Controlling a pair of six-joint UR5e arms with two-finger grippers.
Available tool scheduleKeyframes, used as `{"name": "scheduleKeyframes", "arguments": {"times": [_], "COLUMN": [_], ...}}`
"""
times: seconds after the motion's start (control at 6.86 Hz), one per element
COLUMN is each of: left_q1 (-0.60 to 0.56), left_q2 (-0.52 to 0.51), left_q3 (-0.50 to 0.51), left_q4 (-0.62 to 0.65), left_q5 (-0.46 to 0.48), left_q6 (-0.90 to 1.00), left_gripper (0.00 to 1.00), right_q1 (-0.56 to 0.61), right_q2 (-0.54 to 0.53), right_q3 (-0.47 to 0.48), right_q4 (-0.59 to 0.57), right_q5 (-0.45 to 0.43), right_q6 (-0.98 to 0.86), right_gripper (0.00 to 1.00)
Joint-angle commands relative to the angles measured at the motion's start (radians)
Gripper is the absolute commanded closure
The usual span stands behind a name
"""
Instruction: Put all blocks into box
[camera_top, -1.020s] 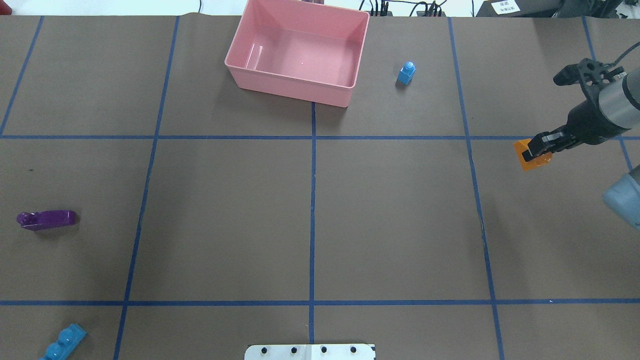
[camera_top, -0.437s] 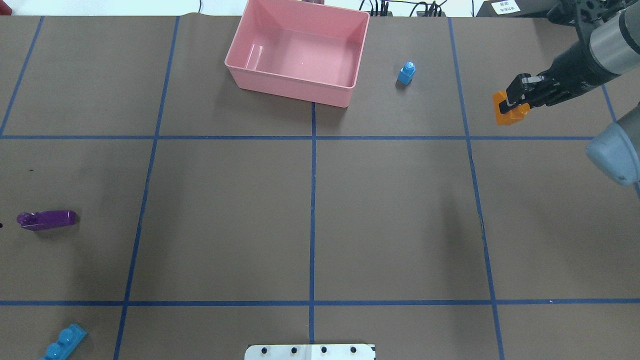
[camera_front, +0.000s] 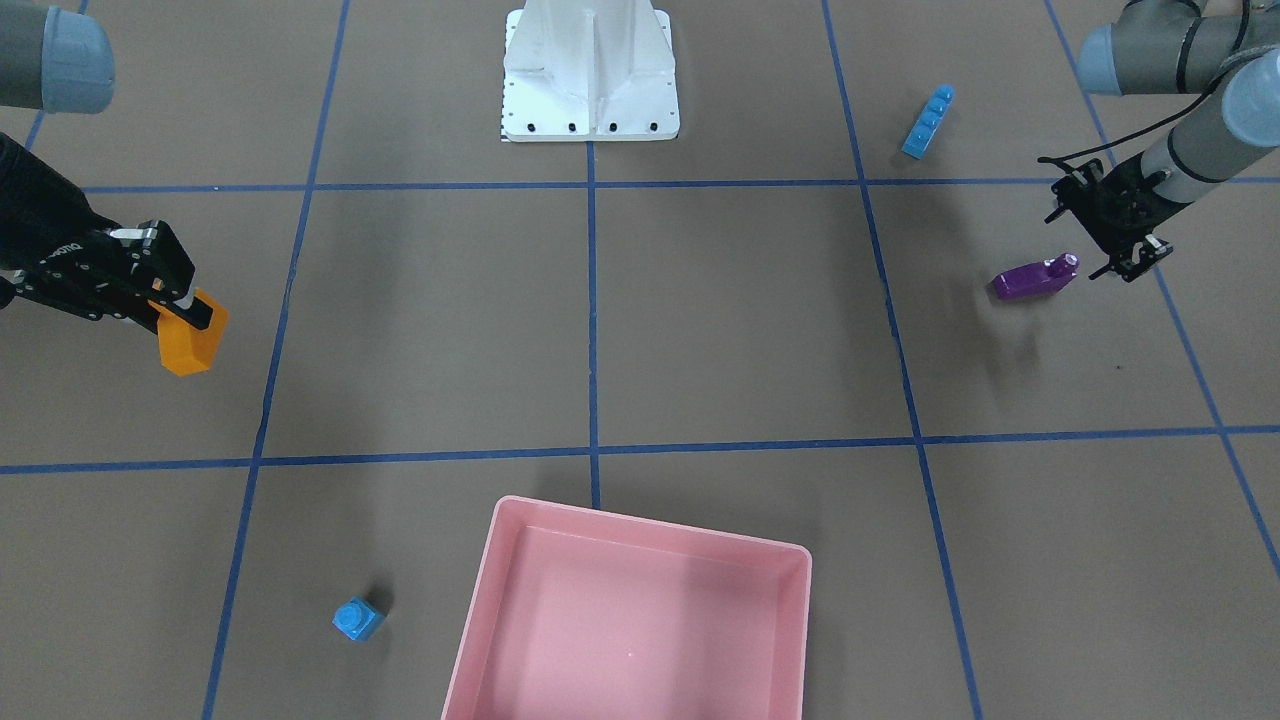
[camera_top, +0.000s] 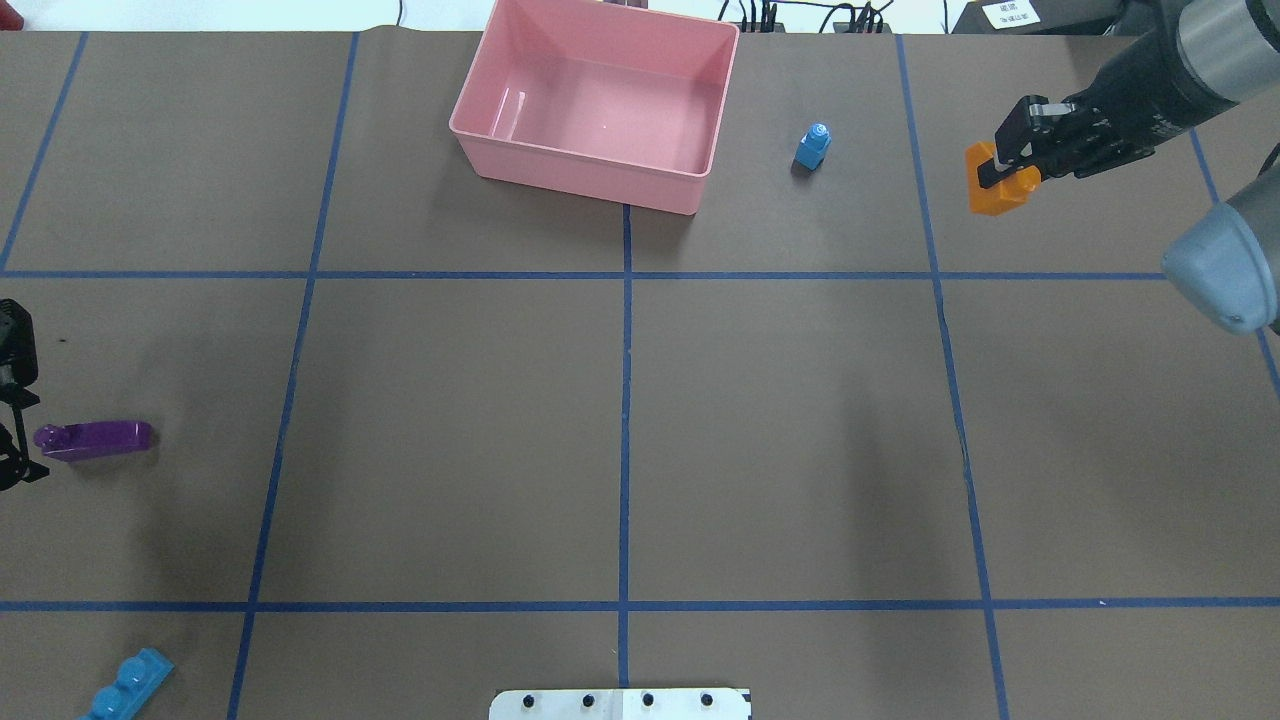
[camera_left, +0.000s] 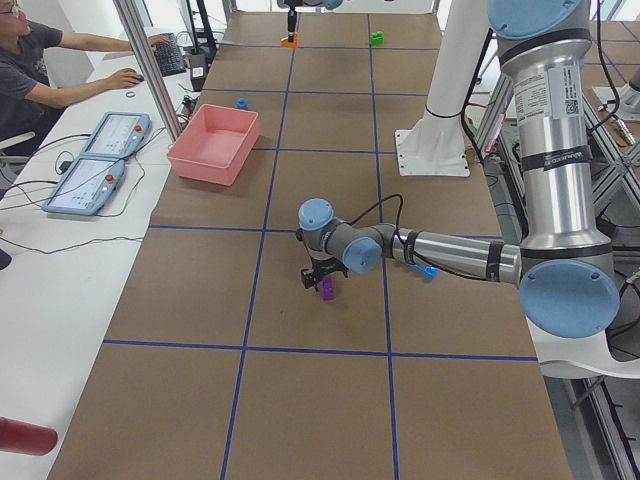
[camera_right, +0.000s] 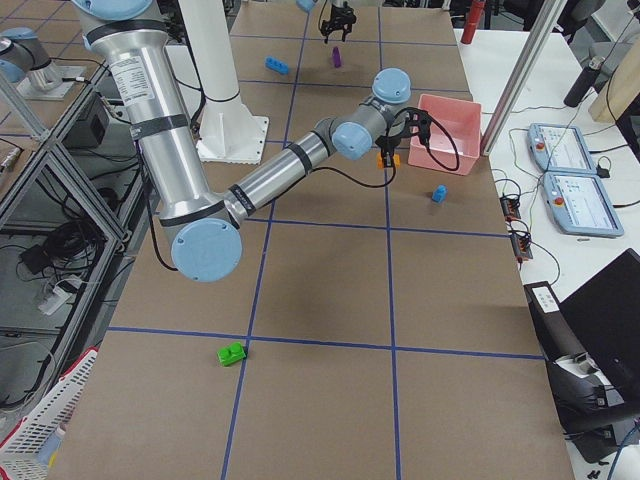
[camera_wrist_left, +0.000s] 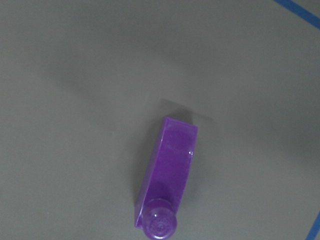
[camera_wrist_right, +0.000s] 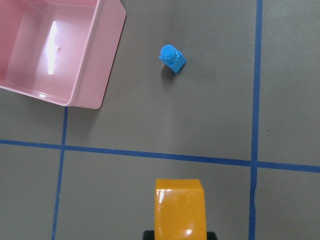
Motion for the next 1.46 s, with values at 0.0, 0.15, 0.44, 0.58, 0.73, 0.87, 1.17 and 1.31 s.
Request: {"name": "scheduleKeyframes", "arguments": {"times": [0.0,0.15,0.44,0.58,0.73,0.87,1.17,1.31], "left_q1": [0.033,0.038,0.054,0.054,0.054,0.054,0.053,0.053], "left_q2": [-0.033,-0.033,-0.033,-0.031,-0.03,-0.031,-0.021,-0.025], "left_q3": [0.097,0.097,0.096,0.091,0.09,0.071,-0.034,-0.074], "left_q4": [-0.129,-0.13,-0.133,-0.134,-0.134,-0.136,-0.123,-0.123], "left_q5": [0.006,0.018,0.027,0.032,0.032,0.032,-0.017,-0.096], "left_q6": [-0.086,-0.093,-0.167,-0.174,-0.219,-0.334,-0.477,-0.557], "left_gripper": [0.0,0.0,0.55,1.0,1.0,1.0,1.0,1.0], "right_q1": [0.003,0.005,0.005,0.005,0.005,-0.003,-0.009,-0.032], "right_q2": [0.017,0.017,0.023,0.042,0.056,0.094,0.248,0.32], "right_q3": [-0.003,-0.002,-0.002,-0.011,-0.017,-0.032,-0.148,-0.226], "right_q4": [0.0,0.0,0.0,-0.002,-0.002,-0.006,-0.055,-0.054], "right_q5": [0.005,0.006,0.02,0.02,0.019,0.016,0.008,-0.024], "right_q6": [0.021,0.021,0.032,0.036,0.04,0.047,0.049,0.049], "right_gripper": [1.0,1.0,1.0,1.0,1.0,1.0,1.0,1.0]}}
